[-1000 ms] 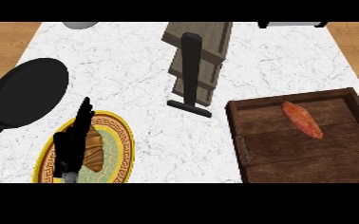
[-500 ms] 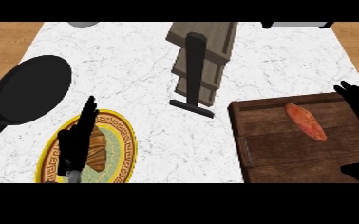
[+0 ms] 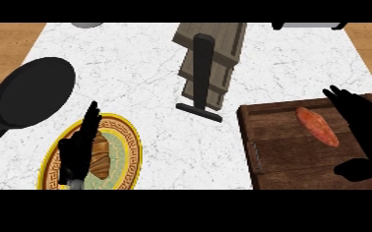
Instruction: Pick the sweet potato from the tray and place it in the tiered basket
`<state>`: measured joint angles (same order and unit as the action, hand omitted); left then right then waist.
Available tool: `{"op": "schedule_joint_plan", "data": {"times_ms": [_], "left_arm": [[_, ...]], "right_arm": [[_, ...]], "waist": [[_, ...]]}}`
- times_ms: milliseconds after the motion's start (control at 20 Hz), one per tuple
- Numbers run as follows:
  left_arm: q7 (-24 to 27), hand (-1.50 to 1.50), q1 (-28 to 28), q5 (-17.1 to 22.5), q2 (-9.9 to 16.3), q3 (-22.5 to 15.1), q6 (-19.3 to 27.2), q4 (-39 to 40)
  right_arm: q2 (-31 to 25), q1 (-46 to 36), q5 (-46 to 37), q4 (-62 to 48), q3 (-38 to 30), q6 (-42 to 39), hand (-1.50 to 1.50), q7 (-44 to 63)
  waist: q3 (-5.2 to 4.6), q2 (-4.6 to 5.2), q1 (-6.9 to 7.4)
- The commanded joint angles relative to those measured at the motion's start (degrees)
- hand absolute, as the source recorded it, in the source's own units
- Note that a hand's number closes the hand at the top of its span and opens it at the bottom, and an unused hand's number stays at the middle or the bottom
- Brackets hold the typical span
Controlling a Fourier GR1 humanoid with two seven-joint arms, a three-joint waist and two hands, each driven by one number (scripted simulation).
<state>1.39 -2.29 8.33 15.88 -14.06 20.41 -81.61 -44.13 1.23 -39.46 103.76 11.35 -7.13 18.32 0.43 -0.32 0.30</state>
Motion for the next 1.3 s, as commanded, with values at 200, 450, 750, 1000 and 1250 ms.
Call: {"op": "schedule_joint_plan", "data": {"times_ms": [200,450,750,1000,1250], "left_arm": [[-2.16,0.0,1.48,-0.91,-1.97,0.67,-0.72,3.7],[0.8,0.0,-2.05,-2.37,-2.67,0.48,-1.09,3.79],[-0.61,0.0,-3.07,-1.99,-2.43,1.55,-3.27,3.36],[0.26,0.0,-2.24,-1.85,-1.39,4.07,-5.81,3.61],[-1.96,0.0,-0.86,-4.1,-4.36,2.78,-3.64,3.12]], "right_arm": [[4.99,-3.05,-7.51,-3.13,4.44,-4.92,-1.5,6.07],[4.92,-4.14,-8.17,-5.77,2.81,-8.9,-1.5,5.67],[9.12,-5.55,-10.29,-5.34,4.03,-11.54,-1.5,7.8],[7.98,-3.81,-11.42,-8.68,0.14,-10.9,-1.5,3.12],[12.12,-8.53,-12.23,-15.41,0.06,-13.9,-1.5,4.5]], "waist": [[-0.44,0.38,-0.03],[-0.44,0.37,-0.08],[-0.44,0.34,-0.09],[-0.44,0.33,-0.32],[-0.43,0.4,-0.07]]}}
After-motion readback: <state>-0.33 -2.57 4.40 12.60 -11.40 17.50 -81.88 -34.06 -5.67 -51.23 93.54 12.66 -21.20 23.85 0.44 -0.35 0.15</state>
